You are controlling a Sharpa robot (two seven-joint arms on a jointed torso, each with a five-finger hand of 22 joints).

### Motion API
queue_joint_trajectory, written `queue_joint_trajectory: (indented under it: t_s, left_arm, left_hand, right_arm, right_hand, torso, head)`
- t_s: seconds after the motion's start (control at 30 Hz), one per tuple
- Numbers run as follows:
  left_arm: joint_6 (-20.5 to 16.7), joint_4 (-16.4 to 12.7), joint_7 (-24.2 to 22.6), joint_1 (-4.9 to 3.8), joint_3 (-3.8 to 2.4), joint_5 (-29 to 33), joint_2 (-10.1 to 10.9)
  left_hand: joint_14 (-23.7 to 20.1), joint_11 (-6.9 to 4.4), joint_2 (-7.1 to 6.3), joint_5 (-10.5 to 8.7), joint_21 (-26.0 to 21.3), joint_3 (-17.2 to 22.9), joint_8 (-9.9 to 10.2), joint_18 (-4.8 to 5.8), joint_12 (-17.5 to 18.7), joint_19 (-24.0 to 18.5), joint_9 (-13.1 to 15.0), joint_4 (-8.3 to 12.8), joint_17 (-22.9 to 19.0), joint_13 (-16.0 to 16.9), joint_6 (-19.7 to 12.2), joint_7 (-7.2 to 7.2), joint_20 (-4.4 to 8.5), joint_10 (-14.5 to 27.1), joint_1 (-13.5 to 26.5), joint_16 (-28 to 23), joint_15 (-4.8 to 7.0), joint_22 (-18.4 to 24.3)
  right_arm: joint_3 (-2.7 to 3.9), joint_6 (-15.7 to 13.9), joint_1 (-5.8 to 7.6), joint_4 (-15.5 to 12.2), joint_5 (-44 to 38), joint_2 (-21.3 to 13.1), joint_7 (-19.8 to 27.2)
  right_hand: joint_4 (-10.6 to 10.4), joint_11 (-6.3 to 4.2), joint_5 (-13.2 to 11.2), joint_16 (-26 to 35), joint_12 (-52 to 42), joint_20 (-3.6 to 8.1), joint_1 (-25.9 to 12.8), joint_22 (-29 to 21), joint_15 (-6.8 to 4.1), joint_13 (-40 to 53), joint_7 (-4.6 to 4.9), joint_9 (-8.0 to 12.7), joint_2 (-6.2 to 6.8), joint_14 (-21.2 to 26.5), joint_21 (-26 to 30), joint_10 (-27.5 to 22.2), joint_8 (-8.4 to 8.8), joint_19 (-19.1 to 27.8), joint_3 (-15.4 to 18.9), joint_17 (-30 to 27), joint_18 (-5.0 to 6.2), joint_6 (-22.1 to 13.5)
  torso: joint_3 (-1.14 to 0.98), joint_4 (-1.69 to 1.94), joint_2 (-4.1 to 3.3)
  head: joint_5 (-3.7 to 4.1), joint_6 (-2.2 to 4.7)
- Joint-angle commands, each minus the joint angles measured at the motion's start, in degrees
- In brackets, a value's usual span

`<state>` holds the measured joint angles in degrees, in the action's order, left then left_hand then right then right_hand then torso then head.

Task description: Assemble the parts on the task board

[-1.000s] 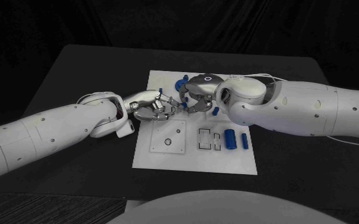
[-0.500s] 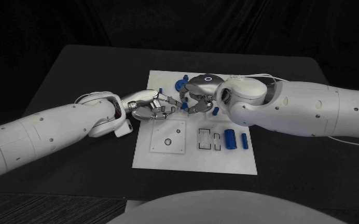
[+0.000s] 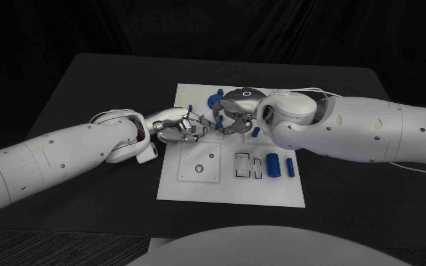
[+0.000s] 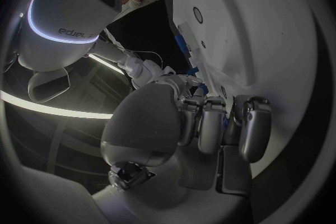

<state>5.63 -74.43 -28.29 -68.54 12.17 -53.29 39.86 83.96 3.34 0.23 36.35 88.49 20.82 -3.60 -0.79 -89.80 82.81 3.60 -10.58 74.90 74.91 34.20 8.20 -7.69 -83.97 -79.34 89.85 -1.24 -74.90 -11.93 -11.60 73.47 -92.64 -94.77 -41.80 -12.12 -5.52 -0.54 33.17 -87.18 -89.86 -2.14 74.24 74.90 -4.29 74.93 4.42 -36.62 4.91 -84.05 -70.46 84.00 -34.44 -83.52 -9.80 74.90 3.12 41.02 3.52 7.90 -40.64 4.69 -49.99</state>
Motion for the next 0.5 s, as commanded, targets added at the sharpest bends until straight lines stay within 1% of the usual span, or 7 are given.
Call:
queue_joint_trajectory:
  t_s: [0.03,0.3,0.4,0.5]
  left_arm:
    - [1.2,0.0,0.4,0.17,-0.01,0.1,-0.2]
    - [1.4,0.2,0.8,0.23,-0.01,0.1,-0.2]
    - [1.4,0.3,0.8,0.24,-0.01,0.1,-0.3]
    - [1.4,0.4,0.9,0.25,-0.01,0.1,-0.4]
  left_hand:
    - [6.0,0.37,0.52,-0.18,-0.4,0.4,-0.1,-0.83,-0.2,-0.4,0.1,0.0,15.1,15.1,0.4,0.14,-0.05,-6.0,0.0,0.1,-0.26,-10.1]
    - [6.0,0.45,0.49,-0.21,-0.5,0.5,-0.1,-0.95,-0.2,-1.0,0.1,0.1,15.1,15.1,0.3,0.2,-0.09,-6.0,0.1,0.1,-0.32,-9.8]
    - [6.0,0.48,0.48,-0.22,-0.6,0.5,0.0,-0.98,-0.2,-1.2,0.1,0.1,15.1,15.1,0.2,0.22,-0.11,-6.0,0.1,0.1,-0.35,-9.7]
    - [6.0,0.51,0.46,-0.24,-0.6,0.6,0.0,-1.03,-0.2,-1.4,0.0,0.1,15.1,15.1,0.0,0.24,-0.14,-6.0,0.1,0.1,-0.39,-9.5]
  right_arm:
    - [0.05,-1.5,-0.04,-0.2,-0.4,0.0,0.2]
    - [0.05,-2.5,-0.03,-0.3,-0.4,0.0,0.3]
    - [0.05,-2.6,-0.03,-0.4,-0.4,0.1,0.3]
    - [0.05,-2.5,-0.03,-0.6,-0.4,0.1,0.4]
  right_hand:
    - [-0.1,-0.27,0.0,0.3,-0.1,0.28,0.1,9.7,-0.14,15.1,-0.11,0.0,0.1,-5.0,0.3,6.0,0.06,0.3,-0.3,11.0,0.99,-0.5]
    - [-0.1,-0.24,0.0,0.6,-0.1,0.27,0.2,9.6,-0.12,15.1,-0.09,0.0,0.1,-4.9,0.7,6.0,0.11,0.4,-0.4,10.6,1.06,-0.5]
    - [0.0,-0.21,0.0,0.7,-0.1,0.26,0.2,9.5,-0.11,15.1,-0.07,0.0,0.12,-4.9,0.8,6.0,0.13,0.4,-0.4,10.5,1.09,-0.6]
    - [0.0,-0.18,0.0,0.8,-0.1,0.25,0.2,9.5,-0.09,15.1,-0.05,0.0,0.12,-4.9,1.0,6.0,0.15,0.5,-0.5,10.4,1.12,-0.6]
  torso:
    - [0.02,0.0,0.01]
    - [0.02,0.04,-0.01]
    - [0.03,0.0,-0.01]
    - [0.02,0.04,-0.01]
  head:
    - [0.01,-0.01]
    - [-0.03,-0.01]
    - [-0.01,-0.01]
    - [-0.01,-0.01]
